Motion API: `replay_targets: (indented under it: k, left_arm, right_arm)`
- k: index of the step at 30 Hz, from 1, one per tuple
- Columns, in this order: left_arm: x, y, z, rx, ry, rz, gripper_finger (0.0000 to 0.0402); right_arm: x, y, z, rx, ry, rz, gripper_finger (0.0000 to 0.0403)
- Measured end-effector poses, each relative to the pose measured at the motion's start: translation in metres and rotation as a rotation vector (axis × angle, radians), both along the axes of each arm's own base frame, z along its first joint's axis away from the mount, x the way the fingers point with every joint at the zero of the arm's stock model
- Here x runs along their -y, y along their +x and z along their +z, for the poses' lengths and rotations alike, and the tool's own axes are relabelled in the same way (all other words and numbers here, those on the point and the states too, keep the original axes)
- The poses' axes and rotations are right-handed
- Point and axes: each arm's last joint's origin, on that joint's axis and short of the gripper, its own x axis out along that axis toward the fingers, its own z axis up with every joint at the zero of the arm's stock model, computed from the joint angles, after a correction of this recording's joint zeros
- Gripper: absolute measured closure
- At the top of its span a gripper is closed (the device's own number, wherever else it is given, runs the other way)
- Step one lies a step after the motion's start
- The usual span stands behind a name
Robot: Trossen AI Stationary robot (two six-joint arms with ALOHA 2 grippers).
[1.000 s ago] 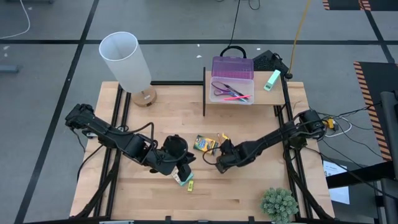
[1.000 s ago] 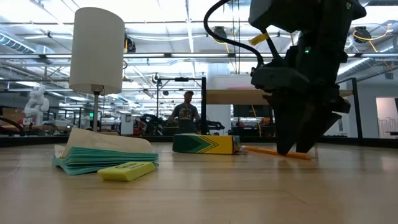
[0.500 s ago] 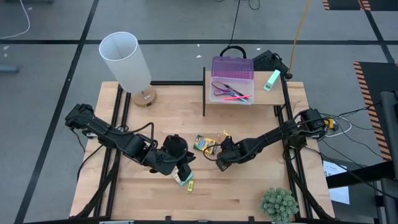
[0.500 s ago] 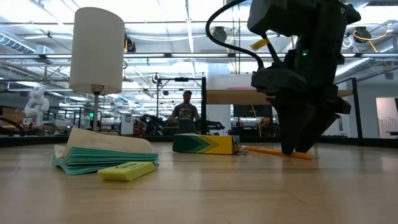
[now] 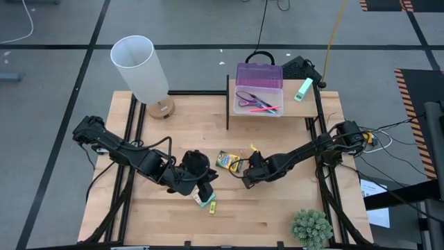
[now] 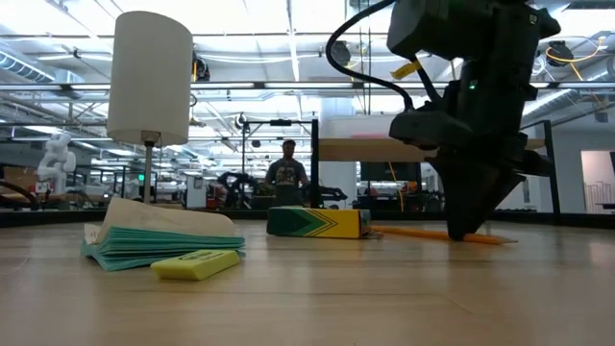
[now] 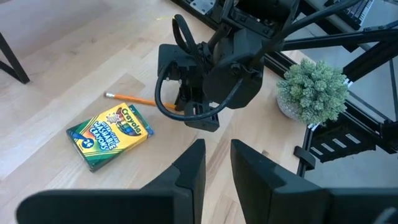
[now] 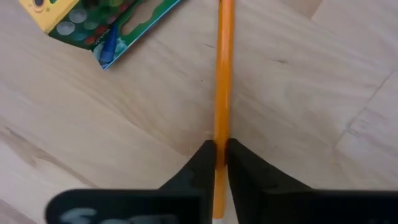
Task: Pick & place school supplies into a supply box
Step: Put the yellow pencil into the purple supply box on the shelf
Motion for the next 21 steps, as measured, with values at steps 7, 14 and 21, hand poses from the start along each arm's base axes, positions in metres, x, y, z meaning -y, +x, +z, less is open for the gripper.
replay_targets:
  k: [7,14,21]
  left_arm:
    - [0.000,0.000,0.000,-0.007,0.017,-0.010,0.0325]
    - [0.000,0.000,0.000,-0.008,0.023,-0.014,0.0325]
    - [0.000,0.000,0.000,-0.008,0.022,-0.014,0.0325]
  right_arm:
    - [0.000,0.000,0.007,0.033,-0.006,-0.018,0.0390]
    - [0.001,-0.002,0.012,0.045,-0.002,-0.013,0.0388]
    - [0.002,-0.006,0.021,0.041,-0.006,0.015,0.0388]
